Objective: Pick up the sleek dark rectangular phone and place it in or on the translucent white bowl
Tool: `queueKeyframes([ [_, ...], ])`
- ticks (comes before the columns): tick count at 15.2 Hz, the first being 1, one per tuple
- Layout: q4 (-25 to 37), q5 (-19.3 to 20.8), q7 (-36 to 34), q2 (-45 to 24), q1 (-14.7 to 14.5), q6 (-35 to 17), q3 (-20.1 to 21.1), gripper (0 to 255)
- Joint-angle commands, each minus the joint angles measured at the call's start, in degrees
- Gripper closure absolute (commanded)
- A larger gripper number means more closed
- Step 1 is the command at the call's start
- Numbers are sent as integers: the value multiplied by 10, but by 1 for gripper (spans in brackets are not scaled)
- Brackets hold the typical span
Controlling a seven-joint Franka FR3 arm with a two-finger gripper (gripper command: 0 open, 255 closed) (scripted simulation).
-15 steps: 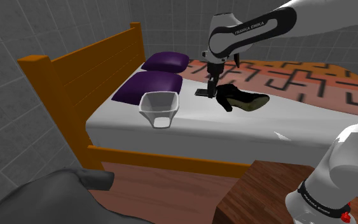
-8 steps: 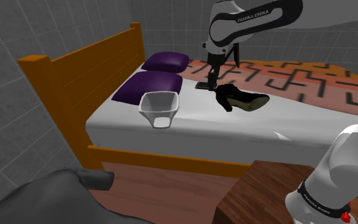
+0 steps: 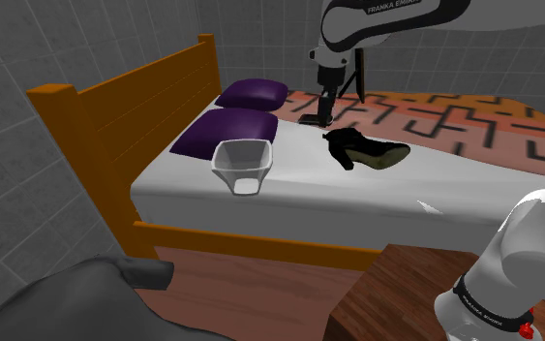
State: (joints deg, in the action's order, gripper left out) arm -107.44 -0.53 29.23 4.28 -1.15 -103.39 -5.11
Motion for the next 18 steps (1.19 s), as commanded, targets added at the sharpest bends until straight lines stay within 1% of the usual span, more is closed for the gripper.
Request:
queueKeyframes([
  [1,17,-1,-12,-9,-6,8,7,255],
  [6,79,-4,-72,-59,-35,19,37,255],
  [10,144,-2,-118,-108,-59,34,59,255],
  [14,225,3,-162,-167,-85,56,77,255],
  [18,329,11,-203,-239,-113,88,91,255],
])
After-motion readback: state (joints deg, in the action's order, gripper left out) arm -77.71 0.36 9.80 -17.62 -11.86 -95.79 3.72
